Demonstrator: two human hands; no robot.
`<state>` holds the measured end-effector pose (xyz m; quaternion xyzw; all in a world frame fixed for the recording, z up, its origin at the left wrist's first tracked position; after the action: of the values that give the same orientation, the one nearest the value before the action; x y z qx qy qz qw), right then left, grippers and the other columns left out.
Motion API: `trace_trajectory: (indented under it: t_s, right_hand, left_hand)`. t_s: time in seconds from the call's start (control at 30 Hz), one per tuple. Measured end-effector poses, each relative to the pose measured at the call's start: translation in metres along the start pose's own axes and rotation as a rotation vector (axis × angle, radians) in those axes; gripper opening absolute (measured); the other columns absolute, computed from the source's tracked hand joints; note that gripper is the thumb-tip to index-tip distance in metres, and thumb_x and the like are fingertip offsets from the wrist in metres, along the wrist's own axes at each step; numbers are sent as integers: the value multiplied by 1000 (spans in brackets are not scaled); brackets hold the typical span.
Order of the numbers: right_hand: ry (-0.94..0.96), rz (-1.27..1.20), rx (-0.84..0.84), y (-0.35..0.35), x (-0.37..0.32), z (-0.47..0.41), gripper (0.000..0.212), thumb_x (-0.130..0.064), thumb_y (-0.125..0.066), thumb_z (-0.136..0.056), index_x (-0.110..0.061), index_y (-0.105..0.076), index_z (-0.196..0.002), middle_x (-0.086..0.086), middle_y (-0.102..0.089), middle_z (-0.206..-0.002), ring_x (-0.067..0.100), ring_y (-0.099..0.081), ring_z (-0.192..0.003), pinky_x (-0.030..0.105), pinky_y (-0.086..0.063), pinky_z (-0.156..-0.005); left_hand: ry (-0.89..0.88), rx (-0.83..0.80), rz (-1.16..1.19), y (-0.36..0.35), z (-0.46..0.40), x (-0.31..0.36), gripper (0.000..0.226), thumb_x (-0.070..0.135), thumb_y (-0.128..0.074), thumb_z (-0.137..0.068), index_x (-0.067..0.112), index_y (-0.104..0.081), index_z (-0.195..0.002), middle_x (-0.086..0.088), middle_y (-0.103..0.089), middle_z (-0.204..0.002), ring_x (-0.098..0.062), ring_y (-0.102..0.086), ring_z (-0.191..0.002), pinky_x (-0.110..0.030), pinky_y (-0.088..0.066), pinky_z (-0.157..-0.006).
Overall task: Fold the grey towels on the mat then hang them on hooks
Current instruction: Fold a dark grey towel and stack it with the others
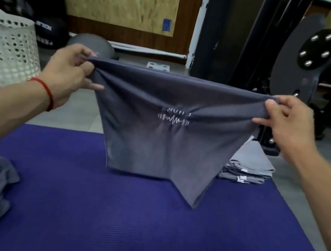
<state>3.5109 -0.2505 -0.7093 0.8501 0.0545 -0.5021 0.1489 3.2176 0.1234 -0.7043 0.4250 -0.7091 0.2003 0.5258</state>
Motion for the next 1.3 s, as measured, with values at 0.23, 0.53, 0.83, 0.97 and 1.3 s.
trace_trajectory:
  t_s: [0.23, 0.53, 0.83, 0.97, 1.3]
  right_hand:
    - [-120, 155, -302, 10, 69, 110, 4, -14, -65, -97, -12, -69, -97, 1, -72, -65, 11, -64, -47, 12, -51, -56]
    - [-369, 566, -954, -5, 223, 307, 20, -27, -72, -94, -43, -70, -81, -9, -67, -80, 2, -61, -80, 20, -49, -76]
    - [56, 678, -1378, 55, 221, 394, 13, -54, -63, -94, -43, -59, -98, -38, -52, -96, -17, -43, -103, 3, -36, -88]
    - [-102, 809, -1516, 38, 217, 388, 34, -76, -57, -83, -46, -61, -98, -28, -62, -100, -6, -55, -102, 18, -46, -89]
    - [-530, 862, -625, -72, 284, 180, 31, -36, -57, -101, -9, -67, -109, 9, -72, -107, 32, -65, -105, 40, -52, -91]
  left_hand:
    - [130, -210, -15, 30, 146, -108, 13, 4, -57, -95, 6, -62, -107, -3, -72, -79, -21, -68, -62, -29, -61, -58]
    - [432, -683, -553, 50, 329, -272, 13, 21, -65, -97, 31, -70, -89, 9, -71, -85, -4, -65, -77, -24, -51, -78]
    - [-290, -1196, -608, 58, 399, -238, 14, 21, -54, -98, 32, -61, -93, 22, -55, -99, 3, -51, -95, -15, -44, -85]
    - [-61, -1336, -578, 53, 385, -262, 51, -2, -56, -67, 36, -69, -99, 30, -61, -106, 8, -59, -100, -13, -46, -88]
    - [751, -365, -590, -49, 153, -349, 18, 23, -66, -92, 11, -69, -106, -8, -67, -96, -26, -65, -90, -38, -57, -85]
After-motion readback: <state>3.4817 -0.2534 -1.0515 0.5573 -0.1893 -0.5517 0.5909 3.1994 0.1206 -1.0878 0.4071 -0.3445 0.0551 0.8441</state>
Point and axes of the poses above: each hand's wrist, its own z-axis away from the middle knuckle, its own y-axis out of the back of the hand, x = y × z, the point moved 4 cm from there along -z, towards the middle knuckle
